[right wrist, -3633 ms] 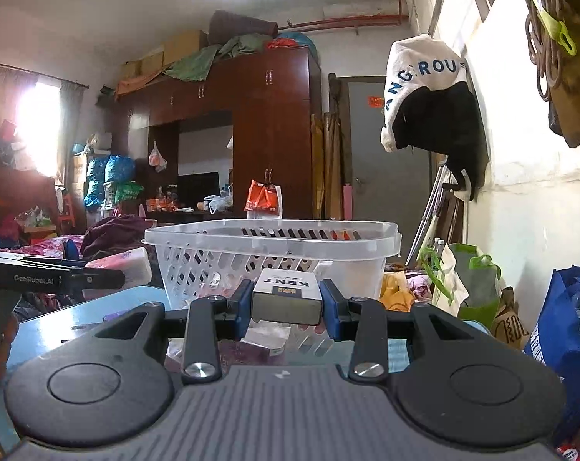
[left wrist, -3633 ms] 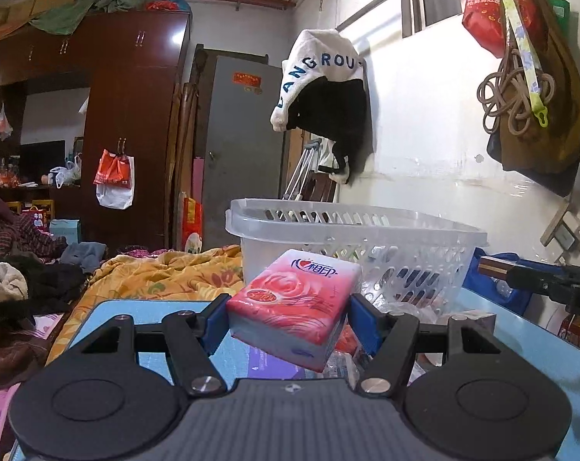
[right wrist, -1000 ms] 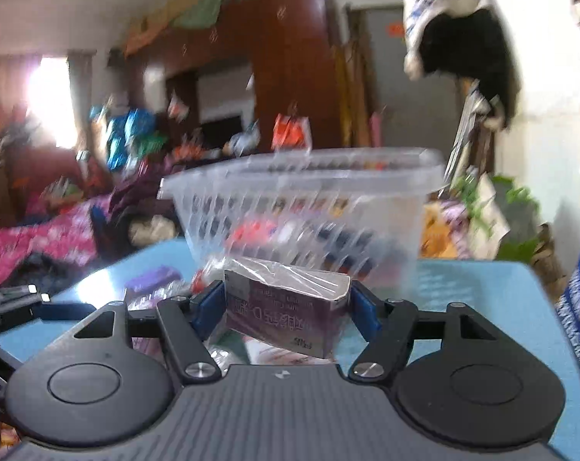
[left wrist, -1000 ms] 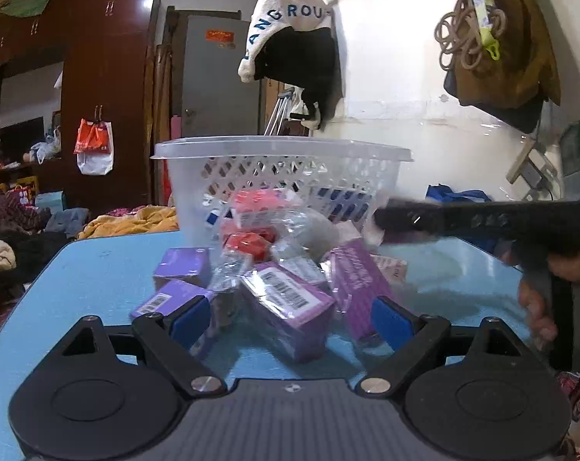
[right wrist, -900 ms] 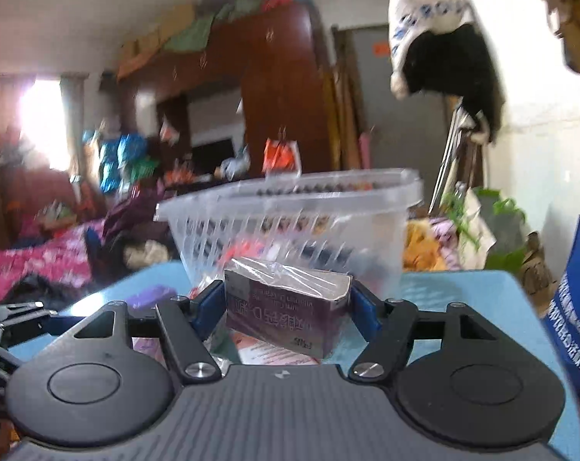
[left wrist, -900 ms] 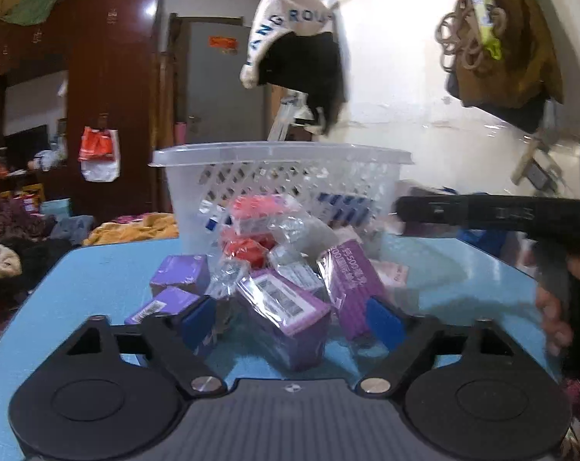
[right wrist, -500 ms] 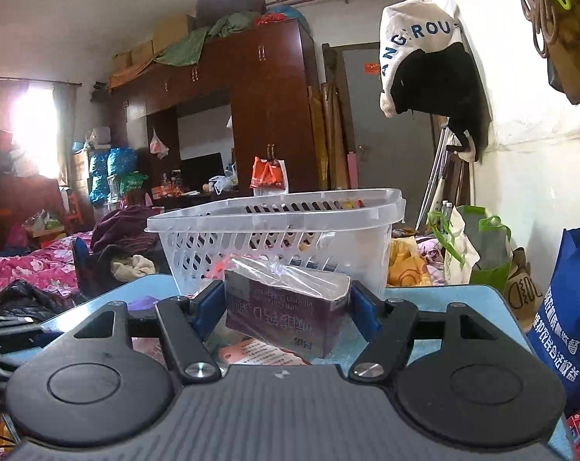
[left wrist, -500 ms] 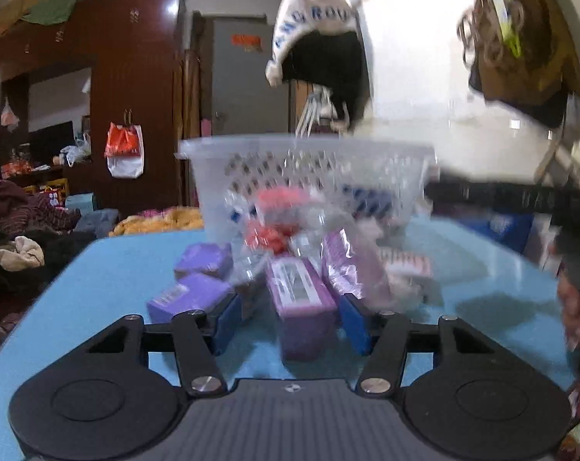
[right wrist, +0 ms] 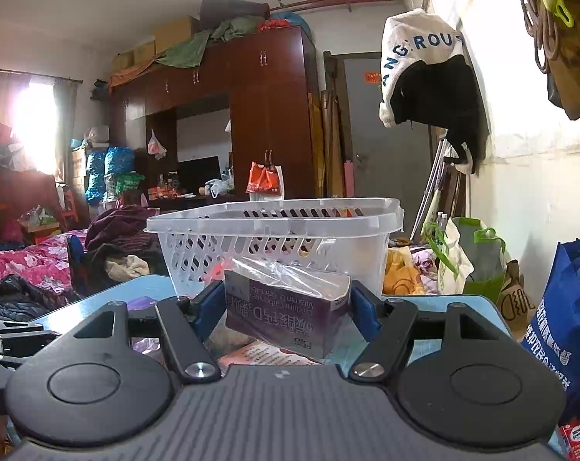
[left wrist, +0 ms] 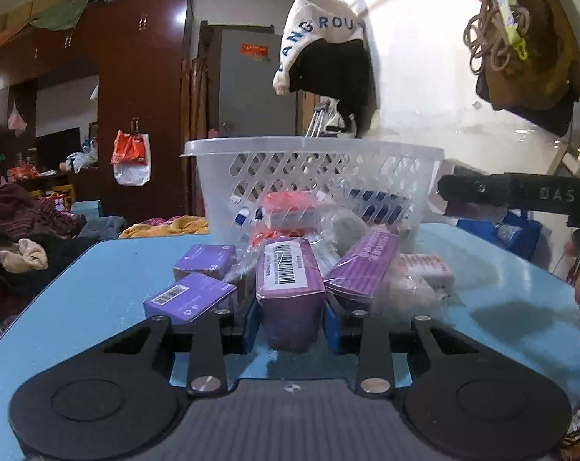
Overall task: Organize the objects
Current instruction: 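Grasp a purple box with the left tool while the right tool grasps a purple-wrapped box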
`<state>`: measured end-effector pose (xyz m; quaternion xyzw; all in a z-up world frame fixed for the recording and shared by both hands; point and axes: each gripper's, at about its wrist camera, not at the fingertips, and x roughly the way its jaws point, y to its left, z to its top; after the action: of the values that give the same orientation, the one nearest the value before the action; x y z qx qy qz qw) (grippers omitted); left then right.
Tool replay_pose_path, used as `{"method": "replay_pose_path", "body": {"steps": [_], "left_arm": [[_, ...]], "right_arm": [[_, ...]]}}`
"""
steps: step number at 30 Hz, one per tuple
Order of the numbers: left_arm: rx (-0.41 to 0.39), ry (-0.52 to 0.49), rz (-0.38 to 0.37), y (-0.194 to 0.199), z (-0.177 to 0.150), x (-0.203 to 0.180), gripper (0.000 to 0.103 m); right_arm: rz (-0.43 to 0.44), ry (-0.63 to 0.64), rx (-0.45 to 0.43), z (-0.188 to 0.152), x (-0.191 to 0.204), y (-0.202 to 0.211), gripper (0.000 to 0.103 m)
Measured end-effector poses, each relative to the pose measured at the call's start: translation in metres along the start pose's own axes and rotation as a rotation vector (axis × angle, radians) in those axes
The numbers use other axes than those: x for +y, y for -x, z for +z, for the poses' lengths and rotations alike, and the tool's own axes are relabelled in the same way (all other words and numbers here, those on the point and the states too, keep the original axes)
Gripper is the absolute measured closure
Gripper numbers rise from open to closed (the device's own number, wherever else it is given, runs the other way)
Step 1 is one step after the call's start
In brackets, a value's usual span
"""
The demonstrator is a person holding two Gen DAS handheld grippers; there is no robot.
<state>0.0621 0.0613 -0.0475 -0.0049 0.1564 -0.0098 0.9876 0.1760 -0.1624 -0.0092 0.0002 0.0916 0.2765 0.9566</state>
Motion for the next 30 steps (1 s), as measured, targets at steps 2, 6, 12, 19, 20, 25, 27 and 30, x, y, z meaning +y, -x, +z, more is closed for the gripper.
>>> {"method": "replay_pose_path", "body": {"steps": [2,6,12,19,20,25,27,30], "left_arm": [[-0.029,-0.012,0.000,0.004,0.001,-0.001,0.065],[-0.088,-0.038,-0.001,0.015,0.003,0.002,0.065],[-0.131,-0.031,0.045,0.022,0.008,0.013,0.065],[-0.154,-0.035,0.022,0.024,0.009,0.019,0.065],[-0.157,-0.039,0.020,0.025,0.009,0.019,0.065],[-0.163,-0.046,0.012,0.025,0.008,0.018,0.064],[-0.164,-0.047,0.009,0.025,0.008,0.018,0.064],[-0.167,-0.046,0.009,0.025,0.007,0.019,0.064]], "right_arm": [[-0.002,-0.003,0.001,0.000,0.000,0.000,0.032],[-0.005,0.004,-0.004,-0.001,0.001,0.001,0.032],[-0.011,0.002,-0.003,-0.001,0.001,0.001,0.032],[-0.011,0.002,-0.004,-0.001,0.001,0.002,0.032],[-0.012,0.003,-0.004,-0.001,0.001,0.002,0.032],[-0.015,0.011,-0.009,-0.001,0.003,0.003,0.032],[-0.016,0.015,-0.011,-0.001,0.004,0.003,0.032],[-0.020,0.021,-0.015,-0.001,0.004,0.004,0.032]]}}
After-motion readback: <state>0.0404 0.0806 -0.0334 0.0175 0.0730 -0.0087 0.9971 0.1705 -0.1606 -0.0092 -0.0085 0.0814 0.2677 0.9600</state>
